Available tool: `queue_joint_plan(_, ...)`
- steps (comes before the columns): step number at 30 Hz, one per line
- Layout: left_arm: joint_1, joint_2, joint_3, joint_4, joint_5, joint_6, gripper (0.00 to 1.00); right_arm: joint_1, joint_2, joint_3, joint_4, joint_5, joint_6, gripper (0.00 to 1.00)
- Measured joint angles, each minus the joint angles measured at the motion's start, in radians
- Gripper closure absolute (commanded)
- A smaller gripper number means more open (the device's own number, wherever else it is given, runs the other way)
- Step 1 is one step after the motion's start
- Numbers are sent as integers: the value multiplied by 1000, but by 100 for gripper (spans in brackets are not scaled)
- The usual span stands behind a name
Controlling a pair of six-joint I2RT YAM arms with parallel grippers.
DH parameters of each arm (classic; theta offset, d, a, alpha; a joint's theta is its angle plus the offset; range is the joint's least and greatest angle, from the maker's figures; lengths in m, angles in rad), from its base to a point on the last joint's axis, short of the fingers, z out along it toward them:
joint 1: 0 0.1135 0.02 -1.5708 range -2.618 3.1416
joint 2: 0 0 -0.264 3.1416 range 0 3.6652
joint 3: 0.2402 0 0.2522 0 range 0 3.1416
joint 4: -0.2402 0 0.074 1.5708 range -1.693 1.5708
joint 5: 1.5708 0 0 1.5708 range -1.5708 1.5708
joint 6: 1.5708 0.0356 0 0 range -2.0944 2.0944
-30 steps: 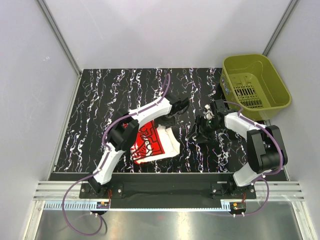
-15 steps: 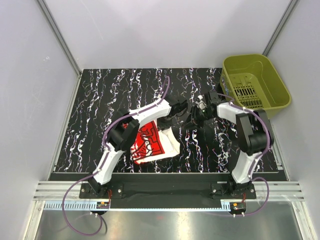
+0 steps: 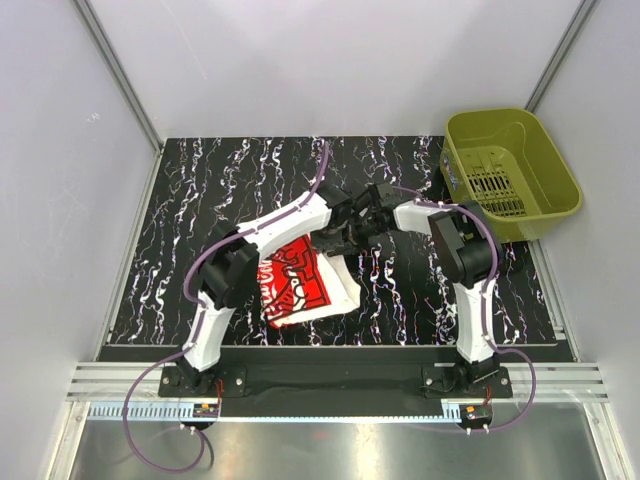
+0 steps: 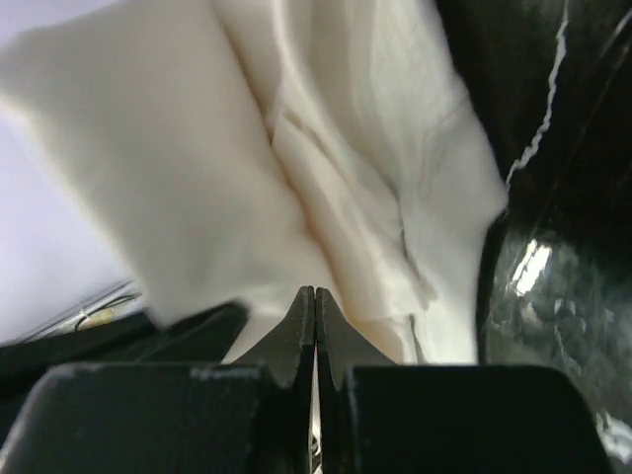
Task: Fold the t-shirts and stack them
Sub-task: Fold the tshirt
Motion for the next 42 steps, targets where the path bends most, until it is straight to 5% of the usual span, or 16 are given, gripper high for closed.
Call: queue_joint_plan(42, -18, 28, 76, 82, 132, 34, 100, 28, 88, -9, 68, 45, -11, 100)
